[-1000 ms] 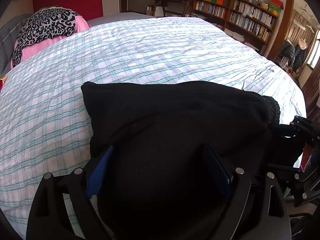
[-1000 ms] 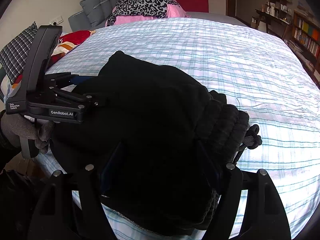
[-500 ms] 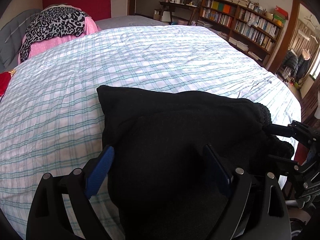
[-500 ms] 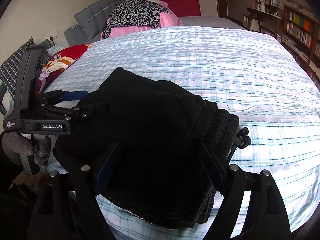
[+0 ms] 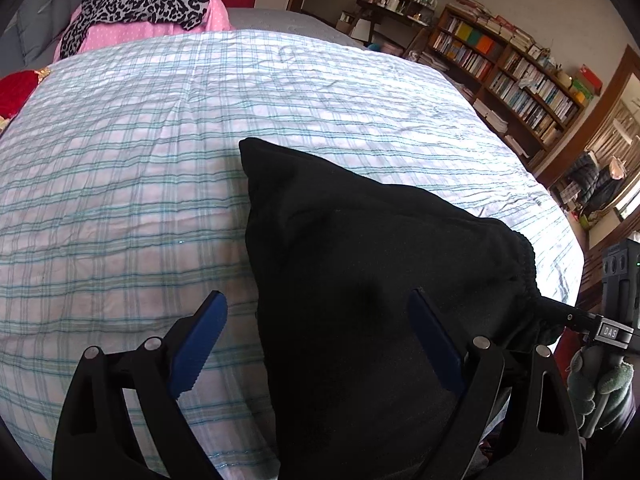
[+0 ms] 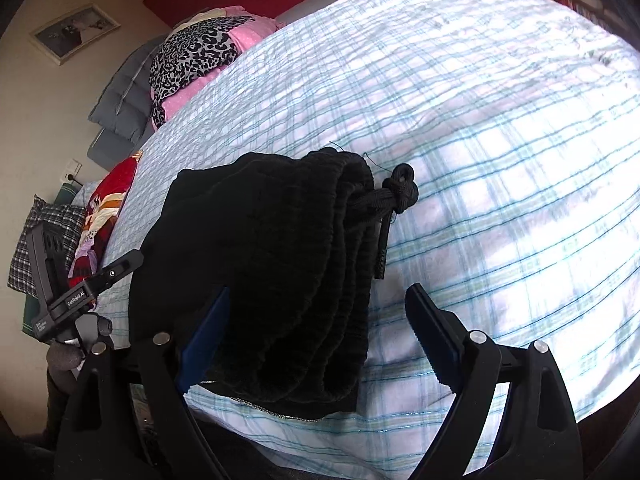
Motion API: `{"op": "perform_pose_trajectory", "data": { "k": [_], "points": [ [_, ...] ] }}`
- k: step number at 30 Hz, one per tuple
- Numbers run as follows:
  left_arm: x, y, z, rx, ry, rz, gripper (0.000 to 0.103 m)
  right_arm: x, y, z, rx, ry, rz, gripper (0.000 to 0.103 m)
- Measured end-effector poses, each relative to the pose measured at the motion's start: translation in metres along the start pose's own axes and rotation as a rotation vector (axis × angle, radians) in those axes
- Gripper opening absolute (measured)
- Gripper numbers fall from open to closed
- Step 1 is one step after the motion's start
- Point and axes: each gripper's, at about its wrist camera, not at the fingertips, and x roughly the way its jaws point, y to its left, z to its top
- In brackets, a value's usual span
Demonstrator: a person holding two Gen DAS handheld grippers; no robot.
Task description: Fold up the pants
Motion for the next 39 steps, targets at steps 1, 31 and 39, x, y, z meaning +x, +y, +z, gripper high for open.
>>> {"op": "perform_pose_trajectory", "data": {
  "k": [1, 31, 39],
  "points": [
    [0.002, 0.003, -0.002, -0.010, 0.011, -0.006, 0.091, 0.004, -0.005, 0.001, 0.027, 0.014, 0.016, 0.089],
    [0.024, 0.019, -0.017, -0.130, 0.138, -0.331, 0.047, 0.042, 0.002, 0.006, 0.016, 0.117, 0.126, 0.066],
    [0.003, 0.011, -0.017, -0.083, 0.083, -0.303, 0.040, 0.014, 0.021, 0.014, -0.040, 0.030, 0.145, 0.044]
  ]
}}
